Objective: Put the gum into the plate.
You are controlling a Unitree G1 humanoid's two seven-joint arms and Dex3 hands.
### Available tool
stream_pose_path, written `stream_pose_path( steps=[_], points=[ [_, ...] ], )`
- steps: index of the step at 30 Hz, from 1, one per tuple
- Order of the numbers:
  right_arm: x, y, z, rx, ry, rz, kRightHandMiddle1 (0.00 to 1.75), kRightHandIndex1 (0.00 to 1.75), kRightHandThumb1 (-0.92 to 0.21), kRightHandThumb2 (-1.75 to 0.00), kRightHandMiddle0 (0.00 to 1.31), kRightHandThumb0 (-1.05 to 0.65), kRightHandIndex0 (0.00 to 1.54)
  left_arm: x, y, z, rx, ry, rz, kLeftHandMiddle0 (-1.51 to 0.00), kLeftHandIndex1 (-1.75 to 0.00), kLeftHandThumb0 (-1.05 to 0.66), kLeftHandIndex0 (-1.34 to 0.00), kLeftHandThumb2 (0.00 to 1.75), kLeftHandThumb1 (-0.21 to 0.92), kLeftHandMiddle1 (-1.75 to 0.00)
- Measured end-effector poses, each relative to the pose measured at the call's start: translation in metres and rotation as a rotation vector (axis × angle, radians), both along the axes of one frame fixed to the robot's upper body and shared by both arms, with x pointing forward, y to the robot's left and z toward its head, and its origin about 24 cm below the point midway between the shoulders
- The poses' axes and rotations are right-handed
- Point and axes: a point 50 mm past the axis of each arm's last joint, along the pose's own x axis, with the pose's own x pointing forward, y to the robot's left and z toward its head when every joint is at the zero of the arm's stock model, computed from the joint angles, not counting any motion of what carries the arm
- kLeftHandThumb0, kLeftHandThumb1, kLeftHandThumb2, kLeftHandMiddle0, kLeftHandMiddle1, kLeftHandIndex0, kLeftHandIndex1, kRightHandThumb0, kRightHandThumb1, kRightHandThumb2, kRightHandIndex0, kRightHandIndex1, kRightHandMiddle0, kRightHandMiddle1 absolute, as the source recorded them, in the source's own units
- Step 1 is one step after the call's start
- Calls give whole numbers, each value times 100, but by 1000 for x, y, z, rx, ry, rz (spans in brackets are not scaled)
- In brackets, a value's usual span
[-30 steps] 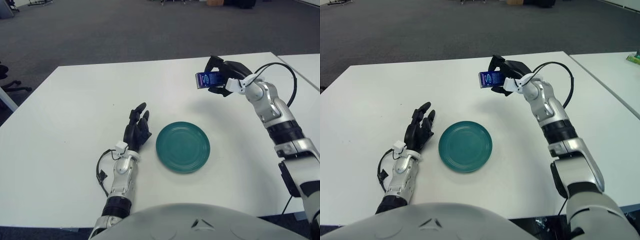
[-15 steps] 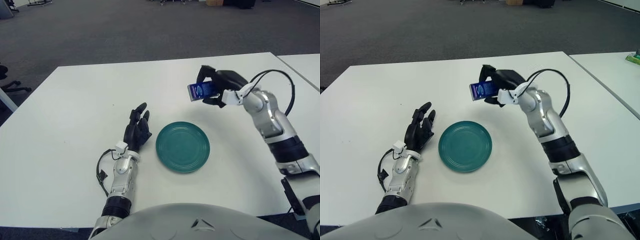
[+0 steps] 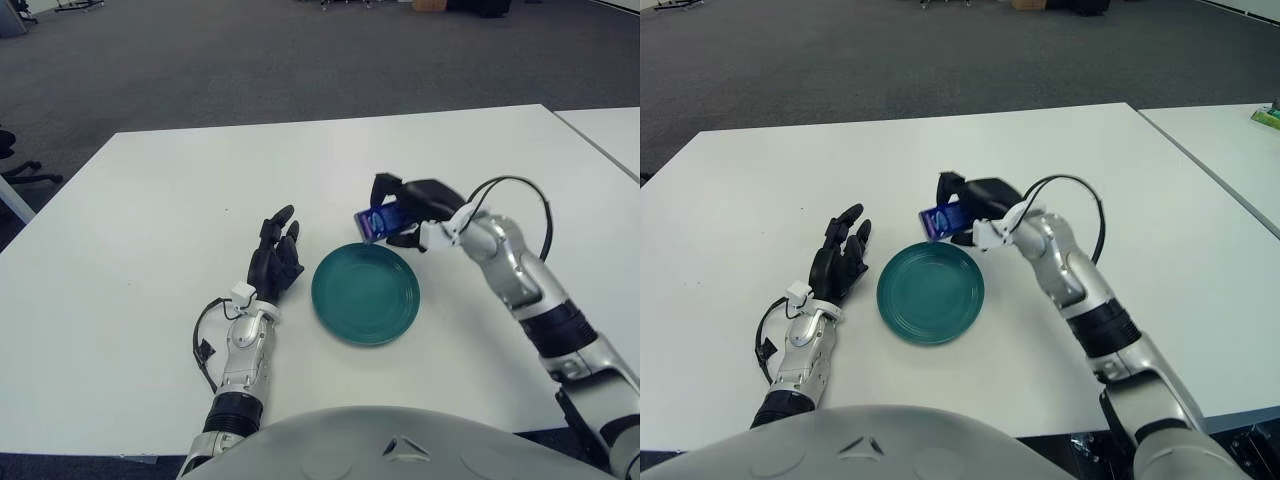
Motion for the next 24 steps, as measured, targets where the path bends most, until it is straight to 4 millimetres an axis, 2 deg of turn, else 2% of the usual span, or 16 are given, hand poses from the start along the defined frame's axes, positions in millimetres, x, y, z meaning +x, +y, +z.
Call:
stream_pose_path(
  steps=[17, 24],
  points=[
    [-19, 18, -24, -66, -5, 97, 175, 175, -59, -98, 41, -41, 103, -6, -2, 2, 31, -3, -4, -32, -76, -77, 0, 87, 92, -1],
    [-28, 23, -32, -148, 62, 149, 175, 175, -61, -94, 39, -40, 99, -8, -3, 2, 30, 7, -1, -32, -74, -77, 0, 87, 92, -1]
  ],
)
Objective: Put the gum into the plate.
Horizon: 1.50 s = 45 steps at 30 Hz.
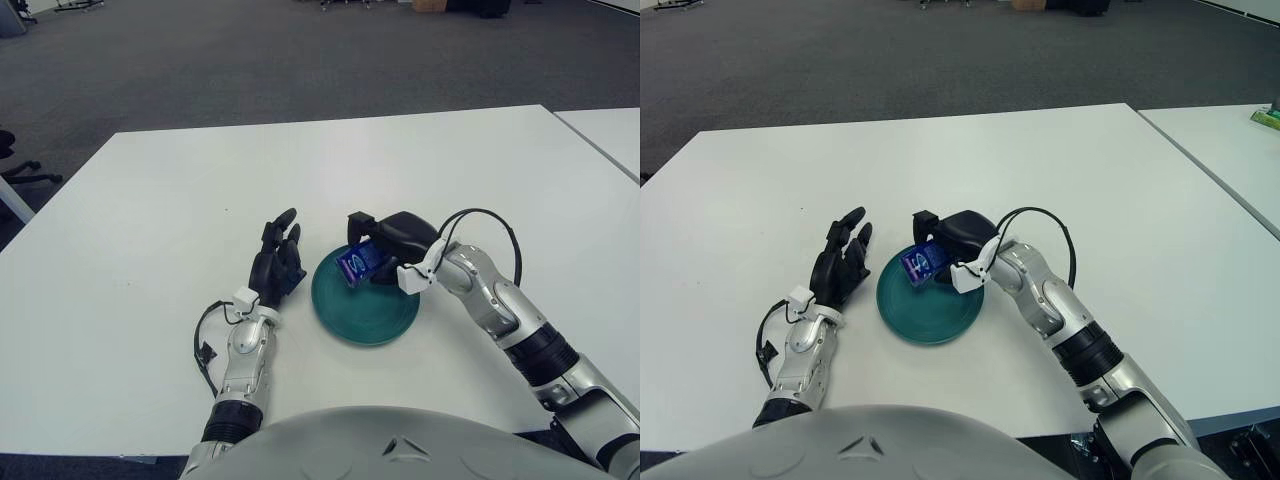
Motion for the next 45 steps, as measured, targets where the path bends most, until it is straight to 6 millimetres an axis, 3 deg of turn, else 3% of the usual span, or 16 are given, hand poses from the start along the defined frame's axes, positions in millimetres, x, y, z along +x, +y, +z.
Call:
stream_pose_path(
  steps=[7, 10, 12, 13, 15, 16, 18, 21, 25, 33, 45],
  points=[
    [-14, 2, -8, -65, 38, 27, 175, 175, -67, -86, 35, -39, 85, -3, 0, 0, -6, 12, 11, -31, -73, -76, 0, 88, 92, 0],
    [-18, 2, -12, -73, 40, 29, 175, 175, -80, -68, 27, -37, 69, -3, 0, -1, -9, 26, 15, -32, -74, -76, 0, 88, 92, 0],
    [-19, 2, -11, -64, 25, 37, 175, 171, -87, -59, 23, -36, 49, -3, 0, -1, -11, 34, 20, -32, -75, -75, 0, 89, 92, -1],
    [-20, 2, -10, -63, 14, 43, 166, 162, -88, -61, 18, -43, 45, -3, 0, -1, -13, 38, 22, -32, -75, -75, 0, 89, 92, -1],
    [-20, 2, -9, -67, 2, 55, 136, 125, -91, -69, 7, -61, 38, -3, 0, -1, -14, 41, 22, -32, -75, -75, 0, 89, 92, -1],
    [-21, 2, -9, -74, -6, 62, 130, 117, -91, -70, 6, -64, 37, -3, 0, -1, -14, 42, 22, -32, -75, -75, 0, 89, 92, -1],
    [-21, 1, -10, -91, -18, 69, 100, 81, -92, -77, 2, -77, 29, -4, -1, -1, -14, 42, 22, -33, -77, -76, 0, 89, 92, -1],
    [-20, -1, -9, -107, -33, 68, 70, 40, -92, -83, 1, -86, 21, -4, -1, -1, -14, 43, 27, -35, -80, -77, 0, 89, 92, -2],
    [-18, -2, -6, -97, -47, 56, 48, 17, -92, -86, 0, -93, 14, -4, -1, -1, -14, 43, 27, -35, -81, -78, 0, 90, 92, -2],
    [-21, -2, -4, -8, -24, 37, 8, 1, -92, -87, 0, -104, 1, -4, -1, 0, -1, 11, 29, -33, -71, -80, 0, 94, 92, -1],
    [-21, -5, -1, 125, -53, -15, 5, 2, -92, -84, 1, -105, 5, -3, -3, 2, 34, -25, 17, -30, -68, -80, 0, 97, 92, 0]
  ],
)
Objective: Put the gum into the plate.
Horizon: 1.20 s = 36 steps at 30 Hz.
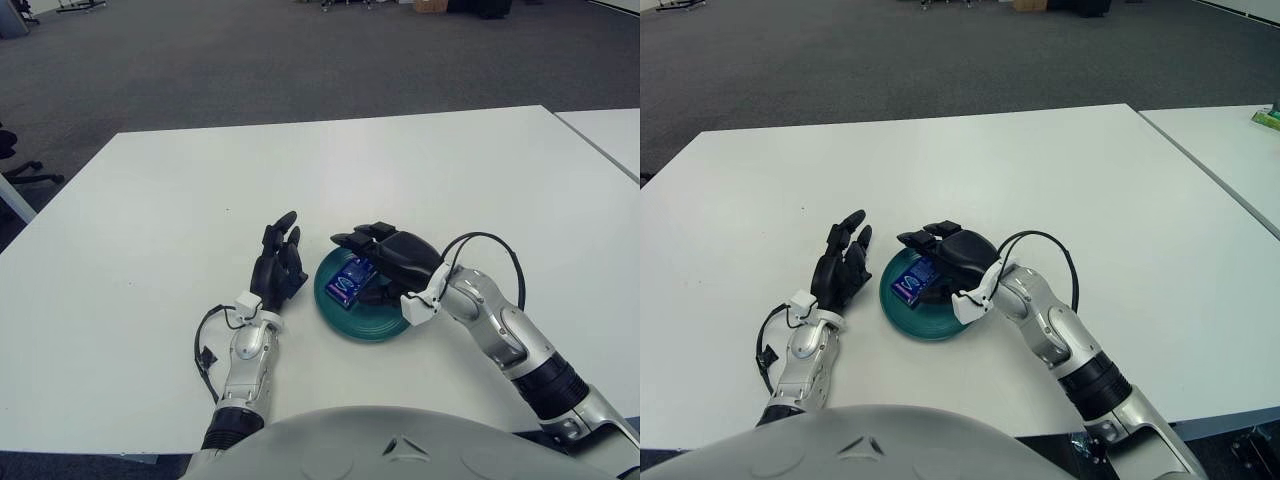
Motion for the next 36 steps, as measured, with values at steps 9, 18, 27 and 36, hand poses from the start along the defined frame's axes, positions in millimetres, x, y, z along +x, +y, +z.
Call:
stream_pose_path(
  steps=[9, 18, 27, 36],
  points=[
    [0, -1, 3, 172, 76, -57, 30, 2, -92, -78, 0, -105, 11, 2, 0, 2, 3, -23, 0, -31, -69, -79, 0, 97, 92, 0],
    [23, -21, 18, 601, 151, -199, 42, 4, -92, -80, 0, -98, 19, 5, 5, -1, -61, 2, 11, -32, -79, -81, 0, 87, 92, -1],
    [38, -48, 26, 865, 131, -333, 50, 5, -92, -91, 0, -97, 26, 6, 5, -1, -63, 4, 11, -29, -76, -81, 0, 85, 92, 0],
    [46, -68, 35, 1013, 63, -407, 62, 6, -92, -86, 0, -99, 33, 6, 5, -1, -58, 4, 9, -27, -72, -82, 0, 85, 92, 0]
  ],
)
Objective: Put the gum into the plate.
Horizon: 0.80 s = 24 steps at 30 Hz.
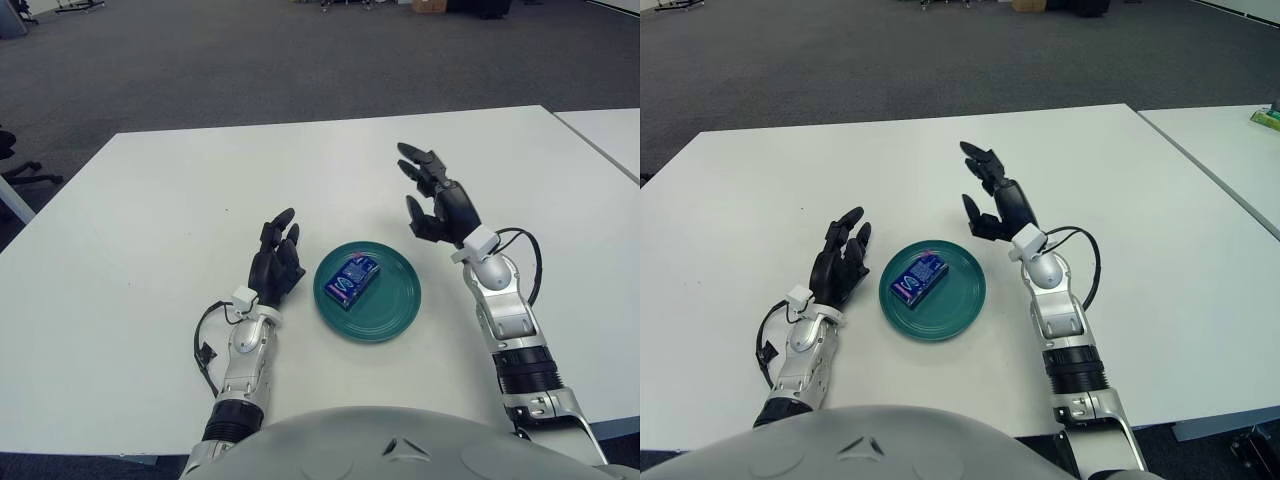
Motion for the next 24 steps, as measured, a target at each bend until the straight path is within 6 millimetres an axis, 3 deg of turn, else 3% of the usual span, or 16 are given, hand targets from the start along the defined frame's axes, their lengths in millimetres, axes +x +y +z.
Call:
stream_pose_path(
  steps=[5, 11, 18, 24],
  points=[
    [5, -24, -8, 26, 25, -60, 59, 5, -92, -88, 0, -97, 34, 0, 0, 0, 0, 0, 1, -28, -71, -83, 0, 85, 92, 0],
    [-1, -46, -39, 45, 164, -122, 50, 2, -92, -90, 0, -90, 31, -1, 2, 0, 3, -3, 10, -28, -71, -83, 0, 85, 92, 0],
    [-23, -53, -82, 49, 367, -165, 45, 0, -92, -92, 0, -85, 28, -2, 4, 0, 19, -11, 16, -29, -73, -83, 0, 87, 92, -1],
    [-25, -51, -90, 66, 430, -184, 44, 0, -92, -93, 0, -82, 26, -2, 4, 1, 39, -15, 20, -32, -77, -84, 0, 89, 92, -2]
  ],
)
